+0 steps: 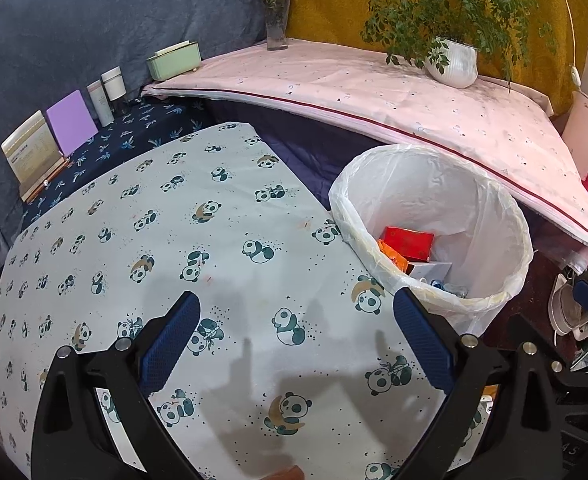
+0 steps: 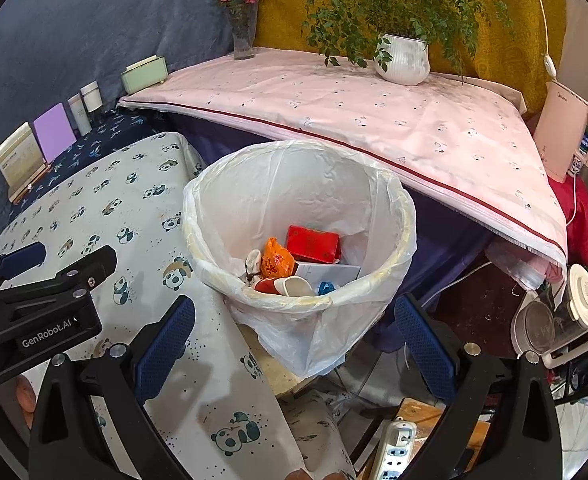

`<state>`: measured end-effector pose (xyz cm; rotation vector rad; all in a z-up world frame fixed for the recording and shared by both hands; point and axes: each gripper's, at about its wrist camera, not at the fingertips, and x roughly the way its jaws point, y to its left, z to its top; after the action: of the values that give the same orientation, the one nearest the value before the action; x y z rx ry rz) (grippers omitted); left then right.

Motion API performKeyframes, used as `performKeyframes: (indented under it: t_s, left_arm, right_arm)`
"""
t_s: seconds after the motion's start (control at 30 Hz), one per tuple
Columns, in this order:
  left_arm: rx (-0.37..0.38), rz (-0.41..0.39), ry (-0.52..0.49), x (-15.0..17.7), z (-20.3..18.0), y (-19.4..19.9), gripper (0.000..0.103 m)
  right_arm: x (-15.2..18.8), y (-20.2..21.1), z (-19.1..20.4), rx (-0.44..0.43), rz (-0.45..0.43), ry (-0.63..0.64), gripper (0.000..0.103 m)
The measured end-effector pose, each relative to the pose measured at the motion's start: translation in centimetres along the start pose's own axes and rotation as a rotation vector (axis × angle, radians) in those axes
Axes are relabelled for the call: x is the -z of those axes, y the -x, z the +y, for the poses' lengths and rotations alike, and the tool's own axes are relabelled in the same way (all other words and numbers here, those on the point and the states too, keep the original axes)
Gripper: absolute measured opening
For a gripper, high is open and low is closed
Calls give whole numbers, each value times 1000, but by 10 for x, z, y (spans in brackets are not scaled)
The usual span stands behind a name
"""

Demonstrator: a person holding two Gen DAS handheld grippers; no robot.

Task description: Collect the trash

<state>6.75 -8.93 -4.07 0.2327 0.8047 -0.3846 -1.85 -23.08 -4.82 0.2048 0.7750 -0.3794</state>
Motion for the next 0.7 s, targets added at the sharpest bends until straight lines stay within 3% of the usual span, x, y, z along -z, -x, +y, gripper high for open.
performKeyframes:
  t_s: [0.7]
  left_arm:
    - [-19,20,-19,4,-4,-4,93]
  right_arm:
    - [3,-5,-2,5,9,-2,96]
